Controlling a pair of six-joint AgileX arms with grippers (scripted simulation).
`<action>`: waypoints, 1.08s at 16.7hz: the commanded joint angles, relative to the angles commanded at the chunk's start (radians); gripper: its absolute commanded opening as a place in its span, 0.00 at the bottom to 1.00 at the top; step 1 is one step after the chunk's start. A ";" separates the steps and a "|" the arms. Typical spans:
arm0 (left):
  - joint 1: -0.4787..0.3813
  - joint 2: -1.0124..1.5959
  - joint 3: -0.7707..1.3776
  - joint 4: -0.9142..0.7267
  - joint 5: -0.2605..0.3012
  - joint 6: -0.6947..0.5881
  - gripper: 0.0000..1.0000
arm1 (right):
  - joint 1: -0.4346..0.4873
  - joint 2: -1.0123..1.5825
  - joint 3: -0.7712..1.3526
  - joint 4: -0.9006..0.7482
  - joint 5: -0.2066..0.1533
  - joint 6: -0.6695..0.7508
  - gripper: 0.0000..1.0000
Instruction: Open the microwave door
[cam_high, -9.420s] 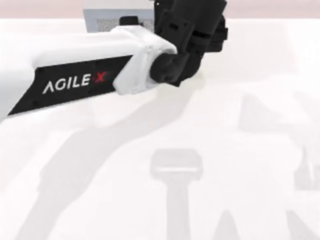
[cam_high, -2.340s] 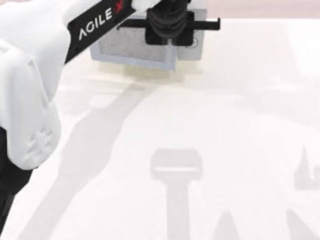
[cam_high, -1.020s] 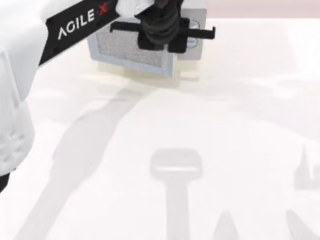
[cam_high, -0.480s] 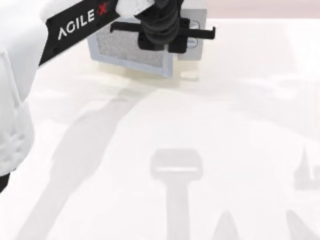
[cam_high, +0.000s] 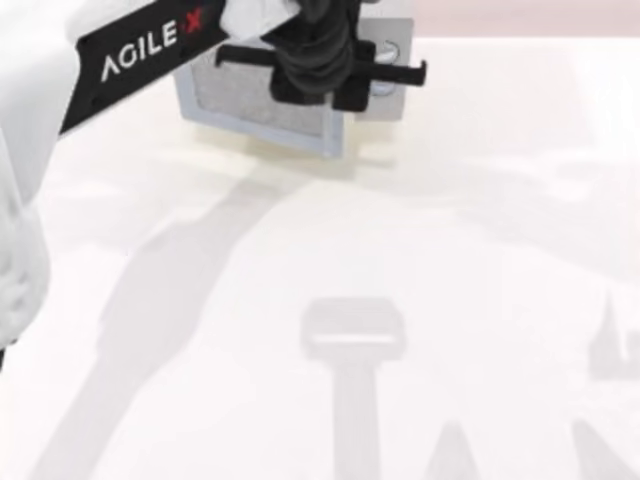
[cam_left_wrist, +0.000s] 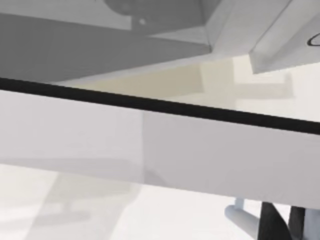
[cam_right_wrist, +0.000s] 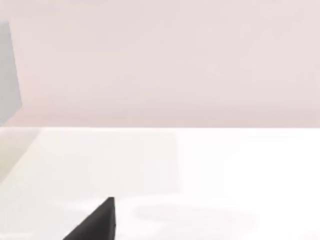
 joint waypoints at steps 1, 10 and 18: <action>0.004 -0.018 -0.028 0.014 0.009 0.018 0.00 | 0.000 0.000 0.000 0.000 0.000 0.000 1.00; 0.013 -0.067 -0.108 0.052 0.038 0.070 0.00 | 0.000 0.000 0.000 0.000 0.000 0.000 1.00; 0.013 -0.067 -0.108 0.052 0.038 0.070 0.00 | 0.000 0.000 0.000 0.000 0.000 0.000 1.00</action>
